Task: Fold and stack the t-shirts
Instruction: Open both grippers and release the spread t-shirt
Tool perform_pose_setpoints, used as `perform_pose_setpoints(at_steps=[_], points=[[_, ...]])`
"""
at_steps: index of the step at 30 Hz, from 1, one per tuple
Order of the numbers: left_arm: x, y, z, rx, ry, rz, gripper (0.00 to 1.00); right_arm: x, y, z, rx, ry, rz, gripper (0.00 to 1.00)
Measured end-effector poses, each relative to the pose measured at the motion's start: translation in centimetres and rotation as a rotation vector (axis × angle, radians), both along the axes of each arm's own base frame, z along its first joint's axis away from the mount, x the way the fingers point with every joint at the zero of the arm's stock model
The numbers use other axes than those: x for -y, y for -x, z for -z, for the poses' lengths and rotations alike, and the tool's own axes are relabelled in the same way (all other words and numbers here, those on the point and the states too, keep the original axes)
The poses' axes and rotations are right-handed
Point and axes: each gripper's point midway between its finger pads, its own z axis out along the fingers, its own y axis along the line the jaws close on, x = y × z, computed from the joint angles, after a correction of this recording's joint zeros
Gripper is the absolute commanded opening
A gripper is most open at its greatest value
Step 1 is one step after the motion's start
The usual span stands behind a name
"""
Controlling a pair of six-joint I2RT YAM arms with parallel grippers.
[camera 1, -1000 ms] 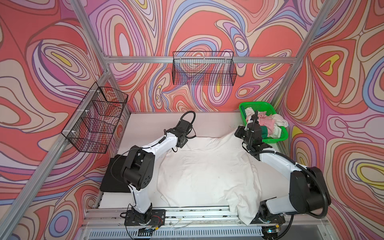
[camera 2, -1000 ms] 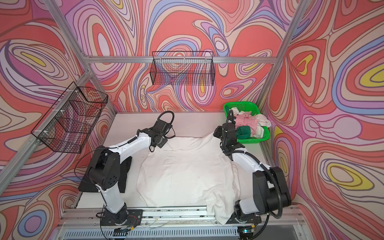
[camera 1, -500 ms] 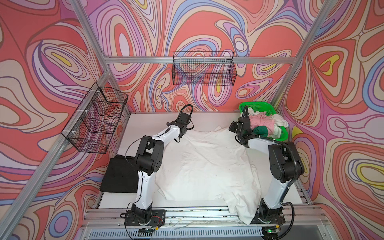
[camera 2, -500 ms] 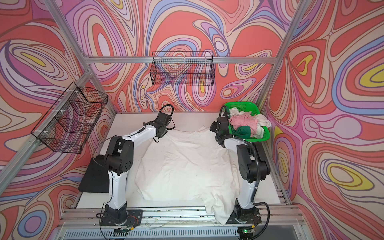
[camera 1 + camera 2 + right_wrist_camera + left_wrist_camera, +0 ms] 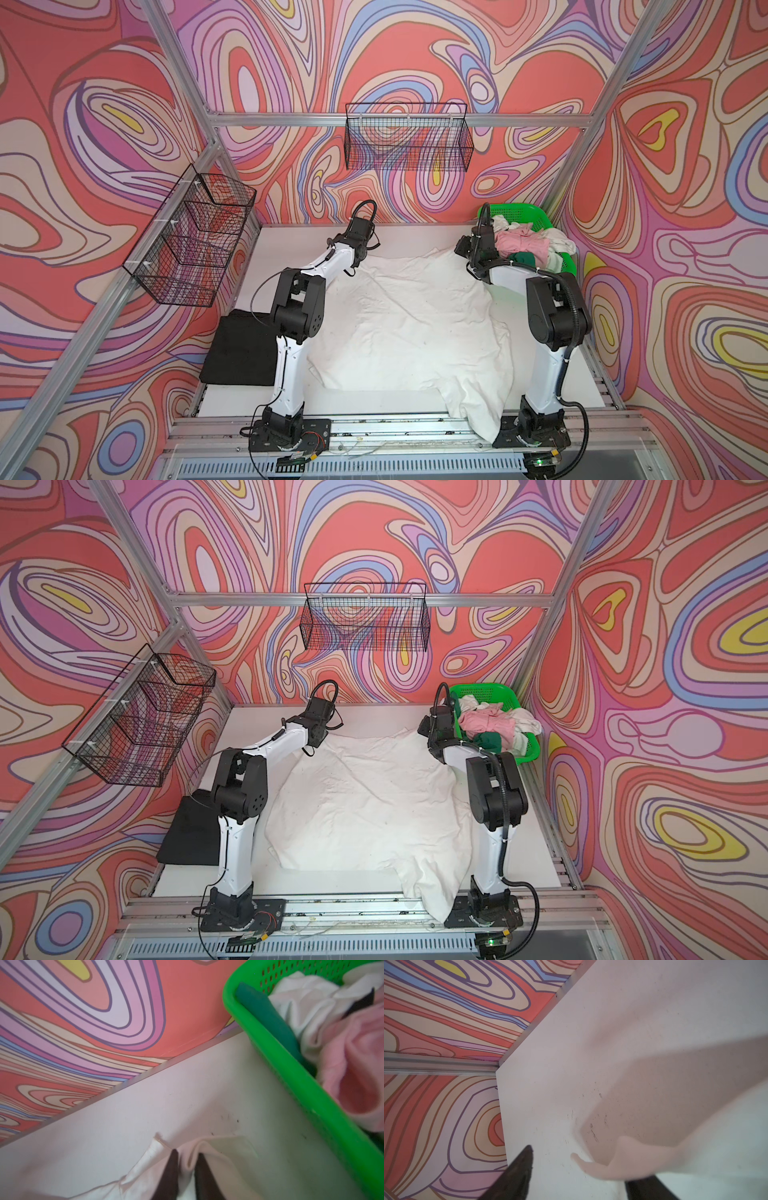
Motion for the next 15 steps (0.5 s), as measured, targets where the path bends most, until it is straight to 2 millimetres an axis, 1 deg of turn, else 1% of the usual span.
perform_pose_setpoints(at_steps=[3,4,5,6,7,10,12,14,15], points=[[-0.1,0.3,-1.7,0.026,0.023,-0.015,1.0,0.0,-0.4,-0.9,0.004,0.01,0.001,0.57],[-0.2,0.6,-2.9,0.043,0.038,-0.023,1.0,0.1,-0.3,-1.3,0.004,0.011,0.006,0.66],[-0.2,0.7,-3.7,0.056,0.047,-0.029,1.0,0.2,-0.2,-1.6,0.004,0.013,0.008,0.72],[-0.4,1.1,-5.5,0.085,0.07,-0.042,1.0,0.3,0.0,-2.0,0.004,0.019,0.007,0.8],[-0.4,1.4,-6.7,0.106,0.089,-0.051,1.0,0.3,0.2,-2.6,0.007,0.015,0.011,0.82],[-0.5,2.9,-11.1,0.181,0.191,-0.081,1.0,0.4,0.2,-4.7,0.013,0.012,0.016,0.83],[-0.4,3.9,-13.2,0.214,0.259,-0.096,1.0,0.4,0.3,-6.2,0.029,0.0,0.023,0.84],[-0.2,5.1,-14.4,0.231,0.338,-0.117,1.0,0.3,1.0,-7.5,0.04,-0.024,0.021,0.84],[0.0,5.9,-14.3,0.223,0.385,-0.131,1.0,0.2,1.6,-8.1,0.044,-0.041,0.015,0.83]])
